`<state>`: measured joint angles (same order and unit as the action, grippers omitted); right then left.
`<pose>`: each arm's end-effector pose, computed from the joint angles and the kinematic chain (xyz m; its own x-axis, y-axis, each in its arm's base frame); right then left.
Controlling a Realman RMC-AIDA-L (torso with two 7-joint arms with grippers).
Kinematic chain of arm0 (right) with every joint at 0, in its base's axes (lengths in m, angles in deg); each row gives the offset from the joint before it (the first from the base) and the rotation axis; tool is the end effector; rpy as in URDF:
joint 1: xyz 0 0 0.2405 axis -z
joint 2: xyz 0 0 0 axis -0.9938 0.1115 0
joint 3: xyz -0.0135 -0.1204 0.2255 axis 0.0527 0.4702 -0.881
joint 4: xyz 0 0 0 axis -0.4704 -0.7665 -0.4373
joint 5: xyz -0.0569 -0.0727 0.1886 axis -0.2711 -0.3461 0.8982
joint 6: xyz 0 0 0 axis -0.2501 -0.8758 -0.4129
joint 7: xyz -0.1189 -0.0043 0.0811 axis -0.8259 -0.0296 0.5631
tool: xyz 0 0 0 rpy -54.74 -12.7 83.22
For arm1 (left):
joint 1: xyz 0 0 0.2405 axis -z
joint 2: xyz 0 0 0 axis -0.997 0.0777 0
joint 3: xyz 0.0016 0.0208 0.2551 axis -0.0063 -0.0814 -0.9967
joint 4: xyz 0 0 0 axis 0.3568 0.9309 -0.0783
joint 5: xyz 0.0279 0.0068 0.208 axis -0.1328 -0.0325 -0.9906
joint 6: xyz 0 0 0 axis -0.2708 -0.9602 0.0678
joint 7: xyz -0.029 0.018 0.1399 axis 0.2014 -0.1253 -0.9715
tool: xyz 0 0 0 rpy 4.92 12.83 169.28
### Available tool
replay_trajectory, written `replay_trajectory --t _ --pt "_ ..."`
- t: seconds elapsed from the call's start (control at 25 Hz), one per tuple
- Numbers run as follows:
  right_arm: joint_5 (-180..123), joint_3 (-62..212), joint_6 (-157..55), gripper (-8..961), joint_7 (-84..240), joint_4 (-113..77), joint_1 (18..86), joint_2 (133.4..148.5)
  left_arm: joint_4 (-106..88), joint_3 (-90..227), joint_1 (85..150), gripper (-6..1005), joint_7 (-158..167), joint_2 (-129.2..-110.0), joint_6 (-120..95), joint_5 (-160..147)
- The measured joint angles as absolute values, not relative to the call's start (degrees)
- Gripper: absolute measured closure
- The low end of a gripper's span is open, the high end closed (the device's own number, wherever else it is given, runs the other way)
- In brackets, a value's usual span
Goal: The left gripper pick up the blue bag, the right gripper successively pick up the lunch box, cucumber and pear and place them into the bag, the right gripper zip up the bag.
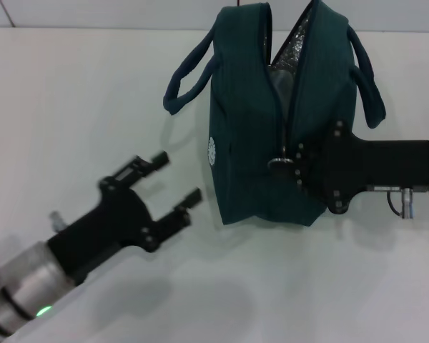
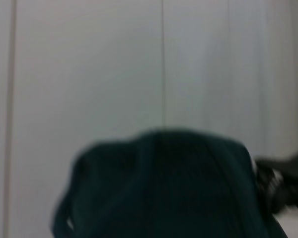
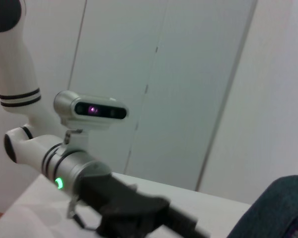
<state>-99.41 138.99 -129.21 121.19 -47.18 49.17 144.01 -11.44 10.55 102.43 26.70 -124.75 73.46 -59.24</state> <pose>0.1930 0.3343 -0.0333 0.8071 0.3017 -0.5075 0.1897 -0.9465 -0.2611 -0.2994 0.2219 -0.0572 0.6682 -0.0593 0.7416 0.4484 -0.7633 -0.4651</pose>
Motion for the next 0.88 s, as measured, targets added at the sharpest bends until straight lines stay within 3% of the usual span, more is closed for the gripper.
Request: replay_trajectory --t 0.28,0.48,0.88 --pt "-96.88 139.46 -127.90 946 120.86 -47.07 48.62 144.20 -11.66 4.35 105.44 292 31.22 -124.74 69.40 -59.72" --pt "-96.46 139.52 -127.97 945 120.84 -47.06 48.65 144.22 -11.52 3.83 107.05 381 31.12 -125.05 68.90 -59.51" --pt "-96.37 139.61 -128.49 946 120.80 -47.06 49.00 144.20 -11.49 4.40 110.32 423 30.64 -125.36 65.59 -57.58"
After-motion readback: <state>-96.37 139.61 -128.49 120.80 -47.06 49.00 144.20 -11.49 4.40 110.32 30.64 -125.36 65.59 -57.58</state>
